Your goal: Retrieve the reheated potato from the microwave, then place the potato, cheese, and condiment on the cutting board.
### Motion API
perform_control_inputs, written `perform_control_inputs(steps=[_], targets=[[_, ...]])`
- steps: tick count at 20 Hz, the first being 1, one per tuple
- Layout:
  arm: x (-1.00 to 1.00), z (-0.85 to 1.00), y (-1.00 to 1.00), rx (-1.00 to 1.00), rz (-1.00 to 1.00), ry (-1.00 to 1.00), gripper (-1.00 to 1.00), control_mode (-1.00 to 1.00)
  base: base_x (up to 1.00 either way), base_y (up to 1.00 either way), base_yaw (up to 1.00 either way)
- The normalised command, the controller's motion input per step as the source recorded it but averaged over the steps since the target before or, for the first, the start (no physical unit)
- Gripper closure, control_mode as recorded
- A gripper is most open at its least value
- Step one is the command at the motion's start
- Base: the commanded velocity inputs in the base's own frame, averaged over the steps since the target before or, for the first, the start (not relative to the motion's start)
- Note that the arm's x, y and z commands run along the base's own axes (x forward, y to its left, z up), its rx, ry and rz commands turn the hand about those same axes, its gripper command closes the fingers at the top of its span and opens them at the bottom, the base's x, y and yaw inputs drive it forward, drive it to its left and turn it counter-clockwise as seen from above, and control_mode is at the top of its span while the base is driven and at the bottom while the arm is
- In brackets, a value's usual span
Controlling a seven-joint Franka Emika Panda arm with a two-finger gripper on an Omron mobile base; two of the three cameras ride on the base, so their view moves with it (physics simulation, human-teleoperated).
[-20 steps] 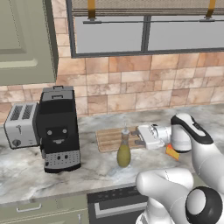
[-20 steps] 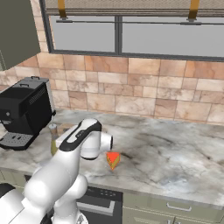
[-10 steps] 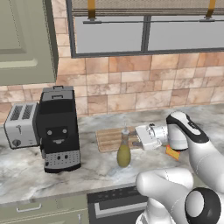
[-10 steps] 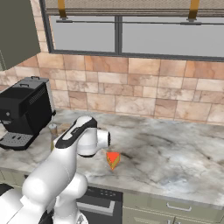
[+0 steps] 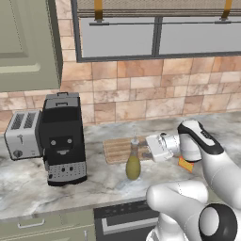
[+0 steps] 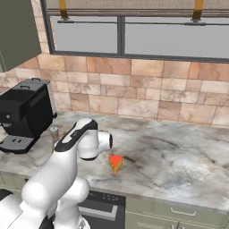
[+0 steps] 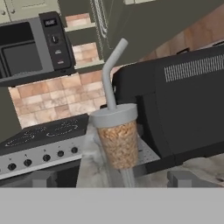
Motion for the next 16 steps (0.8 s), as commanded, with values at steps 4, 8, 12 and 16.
perform_control_inputs(steps=[4,8,12,16], targets=[[0.00,-0.09,0.00,-0.02,-0.06,0.02,-1.00,-1.00,0.00,0.00,0.00],[0.00,-0.17,0.02,-0.03,-0.05,0.03,-1.00,-1.00,0.00,0.00,0.00],[0.06,-0.21,0.10,-0.04,-0.05,0.07,-1.00,-1.00,0.00,0.00,0.00],[0.01,-0.13,0.12,-0.01,-0.03,0.03,-1.00,-1.00,0.00,0.00,0.00]])
